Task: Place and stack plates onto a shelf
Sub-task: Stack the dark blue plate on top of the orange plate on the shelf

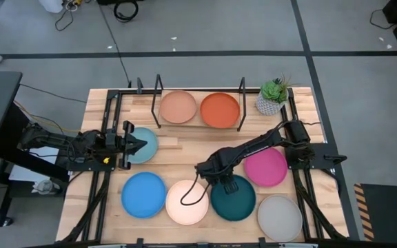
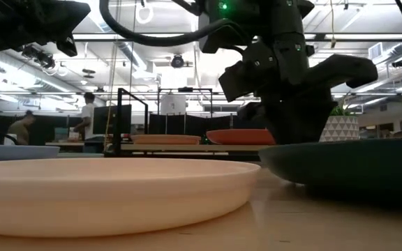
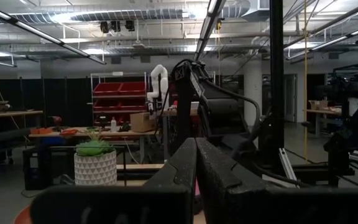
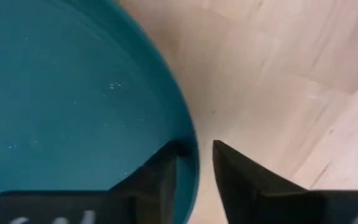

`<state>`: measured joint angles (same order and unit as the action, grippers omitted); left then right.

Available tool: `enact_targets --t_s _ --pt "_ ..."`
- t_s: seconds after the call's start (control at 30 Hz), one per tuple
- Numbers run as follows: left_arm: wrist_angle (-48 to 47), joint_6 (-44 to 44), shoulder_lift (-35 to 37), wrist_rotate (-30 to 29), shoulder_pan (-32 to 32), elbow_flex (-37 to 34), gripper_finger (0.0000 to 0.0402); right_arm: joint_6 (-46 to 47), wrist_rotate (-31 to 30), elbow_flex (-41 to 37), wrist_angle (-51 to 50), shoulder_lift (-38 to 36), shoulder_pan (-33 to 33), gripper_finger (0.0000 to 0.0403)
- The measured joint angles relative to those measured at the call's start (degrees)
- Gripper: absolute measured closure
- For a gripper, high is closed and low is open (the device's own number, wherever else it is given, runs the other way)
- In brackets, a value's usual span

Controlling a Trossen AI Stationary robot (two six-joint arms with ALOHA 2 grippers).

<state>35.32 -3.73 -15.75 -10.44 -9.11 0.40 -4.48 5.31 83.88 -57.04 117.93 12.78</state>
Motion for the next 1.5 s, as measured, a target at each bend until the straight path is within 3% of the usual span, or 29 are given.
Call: enact_targets --t_s 0.23,0.7,1.1,1.5 --pt "-0.1 0.0 0.0 0.0 0.0 0.0 0.0386 -2.1 1.2 0.5 -1.9 -0.2 -0.8 0.0388" --pt "-0.2 -0.2 0.0 0.0 0.0 0.0 0.0386 -11.1 -0.8 17.9 -20.4 0.1 -8.4 0.0387" --pt "-0.5 0.0 0.0 0.0 0.0 0.0 0.0386 -26.5 -2.3 34.2 -24.0 0.1 -27.0 0.0384" --pt "-0.5 -1.5 0.0 0.0 0.0 0.0 0.0386 -19.9 -3.1 37.7 -16.7 0.0 -48.6 0.0385"
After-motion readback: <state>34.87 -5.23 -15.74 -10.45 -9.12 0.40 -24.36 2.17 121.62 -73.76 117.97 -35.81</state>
